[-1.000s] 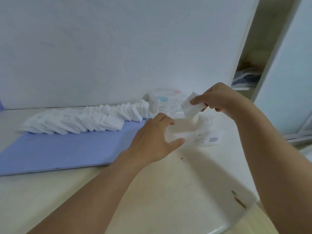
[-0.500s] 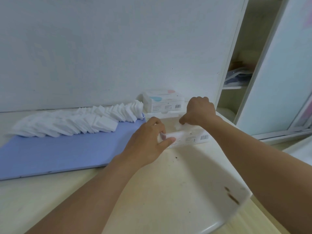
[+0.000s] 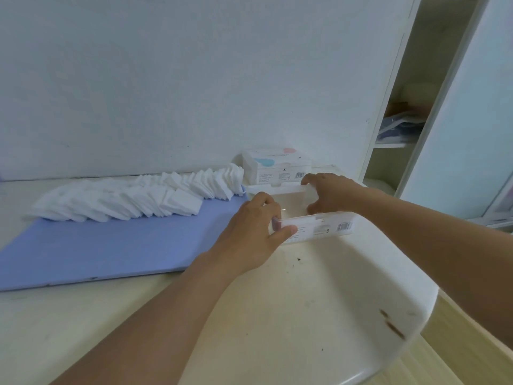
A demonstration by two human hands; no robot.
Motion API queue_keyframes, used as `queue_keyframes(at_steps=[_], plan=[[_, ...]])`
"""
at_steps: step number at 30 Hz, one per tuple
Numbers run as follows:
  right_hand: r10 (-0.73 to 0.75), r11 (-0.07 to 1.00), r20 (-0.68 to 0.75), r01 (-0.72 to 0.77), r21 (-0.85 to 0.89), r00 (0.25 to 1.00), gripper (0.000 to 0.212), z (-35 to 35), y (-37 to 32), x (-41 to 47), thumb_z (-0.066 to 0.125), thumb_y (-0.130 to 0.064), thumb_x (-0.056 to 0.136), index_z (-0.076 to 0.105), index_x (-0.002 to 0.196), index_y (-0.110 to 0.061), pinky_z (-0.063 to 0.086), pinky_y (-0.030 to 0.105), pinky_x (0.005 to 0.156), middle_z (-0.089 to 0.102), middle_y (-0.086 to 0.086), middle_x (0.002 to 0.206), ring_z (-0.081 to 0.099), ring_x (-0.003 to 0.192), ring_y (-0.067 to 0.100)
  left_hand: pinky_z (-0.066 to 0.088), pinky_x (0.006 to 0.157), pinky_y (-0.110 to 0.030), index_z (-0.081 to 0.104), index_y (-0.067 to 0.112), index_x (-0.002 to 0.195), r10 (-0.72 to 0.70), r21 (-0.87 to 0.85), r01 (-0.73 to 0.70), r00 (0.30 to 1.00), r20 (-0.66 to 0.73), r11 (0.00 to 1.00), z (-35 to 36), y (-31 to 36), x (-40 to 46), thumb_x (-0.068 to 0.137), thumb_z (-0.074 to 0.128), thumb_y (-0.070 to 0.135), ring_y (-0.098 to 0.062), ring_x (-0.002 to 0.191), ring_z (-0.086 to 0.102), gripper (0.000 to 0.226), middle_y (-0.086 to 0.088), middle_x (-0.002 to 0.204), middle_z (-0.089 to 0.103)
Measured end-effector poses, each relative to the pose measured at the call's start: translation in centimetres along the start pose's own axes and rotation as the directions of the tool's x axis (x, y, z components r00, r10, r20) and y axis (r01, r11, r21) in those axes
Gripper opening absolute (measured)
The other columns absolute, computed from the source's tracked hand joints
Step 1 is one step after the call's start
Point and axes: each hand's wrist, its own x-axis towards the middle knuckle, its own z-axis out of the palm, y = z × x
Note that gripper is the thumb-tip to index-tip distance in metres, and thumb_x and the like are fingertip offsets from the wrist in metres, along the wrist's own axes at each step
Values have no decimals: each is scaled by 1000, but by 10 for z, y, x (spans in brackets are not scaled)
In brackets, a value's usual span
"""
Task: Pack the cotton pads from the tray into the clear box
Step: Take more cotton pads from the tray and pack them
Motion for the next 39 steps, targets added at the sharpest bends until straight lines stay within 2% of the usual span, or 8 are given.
queue_keyframes(at_steps=[6, 9, 13, 16, 21, 28, 33, 39], plan=[[1, 998, 64, -5, 70, 998, 89, -8, -4, 6, 73, -47, 88, 24, 158, -25, 35, 49, 115, 32, 9, 160, 35, 143, 36, 46, 78, -28, 56, 25, 99, 1, -10, -1, 1000, 7, 1000, 1, -2, -2, 93, 64, 48, -12, 96, 50, 25, 12, 114, 46], [40, 967, -157, 1, 254, 987, 71, -43, -19, -9, 65, -47, 93, 39, 153, -19, 26, 48, 120, 32, 13, 160, 29, 146, 37, 47, 89, -29, 52, 25, 126, -59, -103, 59, 998, 2, 993, -5, 0, -4, 93, 63, 48, -9, 105, 49, 41, 15, 128, 38], [187, 715, -516, 245, 655, 836, 27, -79, -81, -45, 56, -29, 95, 68, 116, -17, 48, 39, 98, 65, 6, 125, 61, 108, 23, 45, 94, -31, 54, 22, 127, -207, -244, 159, 961, -184, 957, -37, -4, -3, 96, 57, 16, -14, 105, 55, 32, 9, 128, 46], [65, 595, -485, 356, 721, 872, 17, -78, -145, -60, 63, -25, 89, 72, 88, -11, 56, 40, 75, 73, 2, 84, 69, 80, 22, 48, 86, -34, 62, 19, 115, -400, -160, 366, 853, -335, 917, -86, -26, -4, 89, 49, 2, -22, 102, 60, 34, 1, 118, 62], [-156, 784, -266, 283, 552, 951, 37, -27, -225, -52, 82, -38, 77, 62, 93, -12, 51, 34, 73, 65, -1, 92, 61, 85, 19, 49, 77, -32, 67, 19, 106, -560, -158, 550, 711, -426, 820, -146, -74, -36, 83, 43, -5, -25, 100, 62, 41, -2, 110, 68], [-189, 924, -227, 251, 287, 955, 75, 22, -268, -13, 80, -54, 76, 48, 126, -9, 42, 36, 77, 50, 10, 123, 54, 112, 32, 40, 83, -26, 61, 20, 128, -470, -53, 488, 796, -381, 871, -135, -118, -83, 84, 50, -5, -22, 102, 57, 51, 0, 117, 54], [-234, 923, -237, 292, 249, 943, 57, 26, -255, 5, 73, -42, 86, 49, 129, -13, 44, 35, 74, 60, 8, 118, 60, 107, 28, 44, 78, -34, 36, 41, 150, -401, 239, 408, 913, -78, 881, -125, -115, -80, 93, 53, 21, -25, 99, 56, 63, 1, 120, 42], [-228, 926, -236, 285, 248, 945, 33, 31, -245, 10, 61, -17, 86, 54, 119, -12, 53, 39, 71, 67, 9, 103, 63, 89, 31, 44, 80, -34, 34, 32, 152, -420, 306, 417, 906, -58, 856, -121, -122, -72, 96, 52, 28, -27, 114, 56, 59, -2, 133, 45]])
